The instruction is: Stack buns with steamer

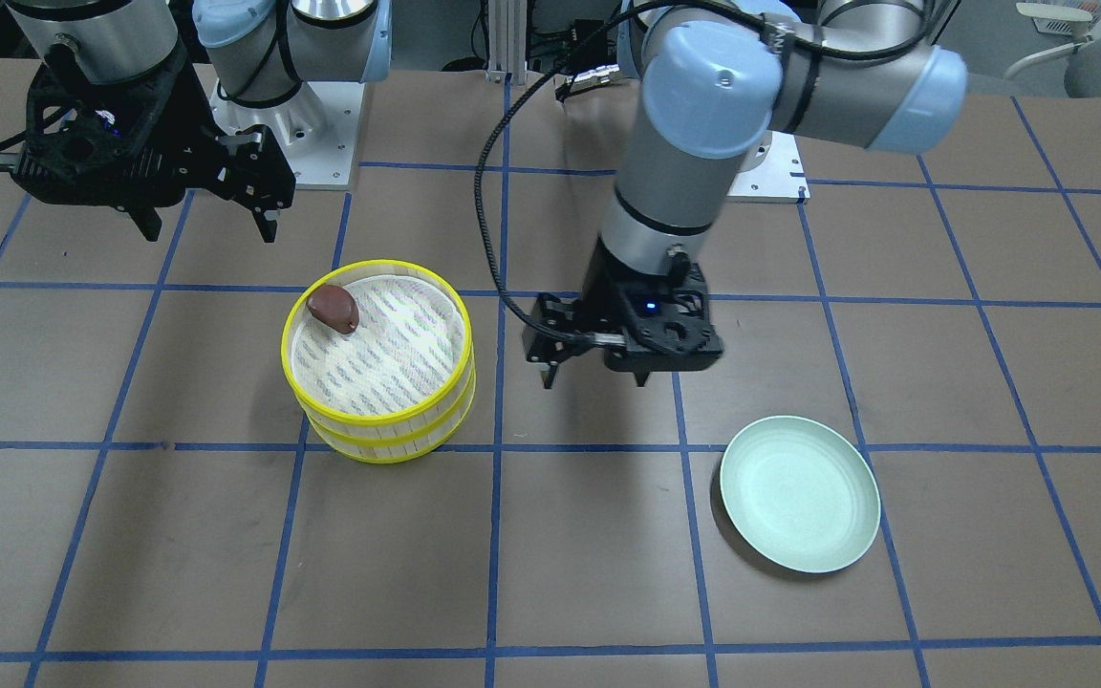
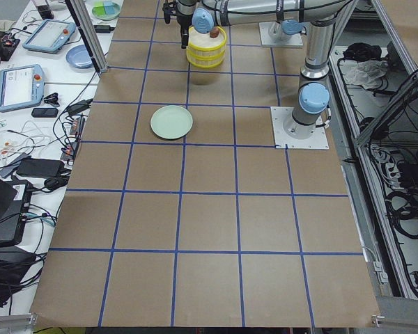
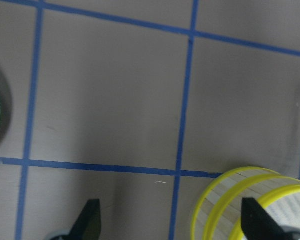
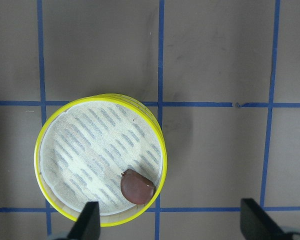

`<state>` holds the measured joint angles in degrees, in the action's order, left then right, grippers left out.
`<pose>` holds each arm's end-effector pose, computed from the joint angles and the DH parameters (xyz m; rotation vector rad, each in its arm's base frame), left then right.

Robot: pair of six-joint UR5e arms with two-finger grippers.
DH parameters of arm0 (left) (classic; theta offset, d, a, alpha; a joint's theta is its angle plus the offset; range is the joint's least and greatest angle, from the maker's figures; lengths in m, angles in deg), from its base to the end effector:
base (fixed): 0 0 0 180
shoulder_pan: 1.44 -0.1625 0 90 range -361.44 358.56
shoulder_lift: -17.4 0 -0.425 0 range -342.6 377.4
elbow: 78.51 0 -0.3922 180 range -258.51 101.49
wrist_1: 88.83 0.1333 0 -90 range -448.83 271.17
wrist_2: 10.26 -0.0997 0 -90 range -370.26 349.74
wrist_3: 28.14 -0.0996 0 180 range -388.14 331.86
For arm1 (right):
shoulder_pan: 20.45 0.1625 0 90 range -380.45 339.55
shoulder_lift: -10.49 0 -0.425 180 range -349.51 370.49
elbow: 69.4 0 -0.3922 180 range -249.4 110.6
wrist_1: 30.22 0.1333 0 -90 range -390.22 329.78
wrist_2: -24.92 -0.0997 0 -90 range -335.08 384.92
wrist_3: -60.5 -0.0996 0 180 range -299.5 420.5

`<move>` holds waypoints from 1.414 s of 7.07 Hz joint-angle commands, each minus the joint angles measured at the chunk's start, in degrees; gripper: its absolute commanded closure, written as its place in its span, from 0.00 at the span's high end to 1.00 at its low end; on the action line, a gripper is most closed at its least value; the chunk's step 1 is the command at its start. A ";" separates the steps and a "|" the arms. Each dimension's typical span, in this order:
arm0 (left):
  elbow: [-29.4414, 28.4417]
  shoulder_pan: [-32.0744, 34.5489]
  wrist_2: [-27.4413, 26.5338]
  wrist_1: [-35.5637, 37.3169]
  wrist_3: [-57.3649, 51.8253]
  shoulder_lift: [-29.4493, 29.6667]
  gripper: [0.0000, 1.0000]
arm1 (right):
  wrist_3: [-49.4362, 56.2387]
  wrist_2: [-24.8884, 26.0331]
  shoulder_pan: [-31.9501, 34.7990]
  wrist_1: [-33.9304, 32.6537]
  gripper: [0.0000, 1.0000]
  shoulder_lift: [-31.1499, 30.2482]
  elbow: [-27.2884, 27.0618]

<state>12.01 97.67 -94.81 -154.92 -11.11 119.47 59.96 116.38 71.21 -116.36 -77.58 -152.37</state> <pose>-0.2342 -0.5588 0.4150 0.1927 -2.9876 0.2568 0.1454 -0.5028 0.5247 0.0300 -3.1162 0.0345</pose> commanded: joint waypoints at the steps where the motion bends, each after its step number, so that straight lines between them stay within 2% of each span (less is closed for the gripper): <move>1: -3.75 -10.21 -3.15 -9.70 -14.15 -3.44 1.00 | 0.01 0.03 0.00 0.01 1.00 0.00 -0.09; 3: -4.29 -13.58 -8.24 -16.05 -19.83 -8.18 1.00 | 0.01 -0.06 0.00 -0.08 1.00 0.00 -0.09; 5: -4.03 -14.56 -8.44 -20.28 -19.84 -11.97 1.00 | -0.16 -0.14 0.00 0.10 1.00 0.00 -0.09; 10: -3.06 -14.04 -8.09 -22.22 -19.84 -14.26 1.00 | -0.51 0.12 0.00 0.27 1.00 0.00 -0.09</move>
<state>8.89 83.44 -103.08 -175.99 -30.95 105.75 59.45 116.50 71.22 -116.10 -77.58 -152.50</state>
